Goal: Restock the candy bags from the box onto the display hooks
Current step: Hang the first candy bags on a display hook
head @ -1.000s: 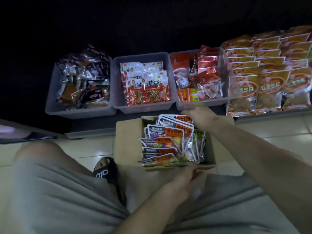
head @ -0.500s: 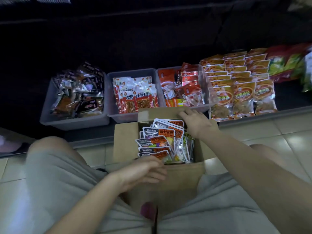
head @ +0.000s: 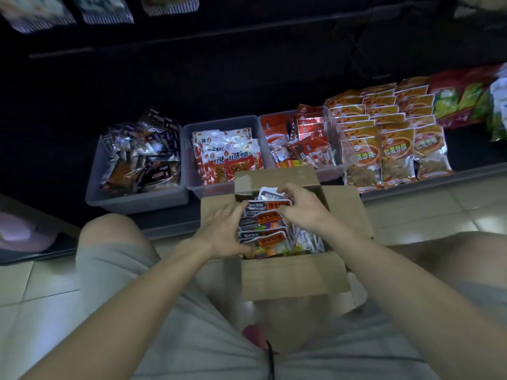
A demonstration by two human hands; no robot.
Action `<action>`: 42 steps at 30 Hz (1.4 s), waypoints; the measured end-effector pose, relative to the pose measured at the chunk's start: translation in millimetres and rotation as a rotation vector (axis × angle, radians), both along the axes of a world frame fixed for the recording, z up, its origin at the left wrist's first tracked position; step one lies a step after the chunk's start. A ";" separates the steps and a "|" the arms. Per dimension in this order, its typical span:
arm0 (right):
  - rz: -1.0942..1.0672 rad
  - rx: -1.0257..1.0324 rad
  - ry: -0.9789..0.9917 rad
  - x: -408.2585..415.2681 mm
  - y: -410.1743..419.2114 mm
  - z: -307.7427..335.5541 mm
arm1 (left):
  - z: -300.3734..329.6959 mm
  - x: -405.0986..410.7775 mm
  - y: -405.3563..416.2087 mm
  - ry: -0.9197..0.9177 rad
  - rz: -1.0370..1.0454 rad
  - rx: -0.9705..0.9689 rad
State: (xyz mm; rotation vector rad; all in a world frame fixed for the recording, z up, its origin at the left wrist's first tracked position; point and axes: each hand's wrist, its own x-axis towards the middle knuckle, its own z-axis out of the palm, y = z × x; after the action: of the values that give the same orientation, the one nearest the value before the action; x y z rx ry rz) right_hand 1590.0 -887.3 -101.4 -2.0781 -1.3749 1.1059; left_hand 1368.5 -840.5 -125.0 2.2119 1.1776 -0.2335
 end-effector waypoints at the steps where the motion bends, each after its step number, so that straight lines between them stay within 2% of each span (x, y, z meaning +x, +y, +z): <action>1: -0.003 -0.050 0.046 1.6 -0.3 -0.8 | -0.9 2.7 1.1 0.032 -0.021 0.016; 4: 0.024 -0.162 0.157 9.1 -0.2 -1.2 | -4.5 9.6 4.6 0.081 -0.048 0.062; 9: 0.055 -0.204 0.311 22.3 -5.0 -10.3 | -4.4 15.8 5.9 0.097 -0.102 0.055; 14: 0.141 -0.297 0.277 25.4 -5.8 -23.8 | -10.0 14.2 4.7 0.058 -0.124 0.092; 18: 0.131 -0.253 0.268 25.4 -1.4 -41.9 | -17.5 11.7 7.1 -0.021 -0.119 0.052; 23: 0.163 -0.226 0.215 22.8 0.6 -36.2 | -20.1 14.2 10.9 -0.079 -0.219 0.030; 27: 0.129 -0.200 0.294 20.8 0.5 -41.7 | -23.8 12.1 8.1 -0.087 -0.203 0.005; 31: 0.166 -0.192 0.348 14.5 -2.2 -45.4 | -21.7 11.2 6.8 -0.160 -0.180 0.072; 36: 0.087 -0.054 0.356 7.1 -5.8 -46.0 | -6.0 16.6 17.1 -0.314 -0.038 0.004; 42: -0.036 0.022 0.447 12.5 3.1 -29.8 | 4.3 25.7 20.4 -0.584 0.430 -0.130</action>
State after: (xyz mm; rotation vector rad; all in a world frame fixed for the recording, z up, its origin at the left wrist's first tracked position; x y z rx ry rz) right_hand 1602.5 -884.2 -131.2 -1.6922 -1.1174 1.4236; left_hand 1394.2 -820.2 -120.7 1.6851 1.2114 0.4695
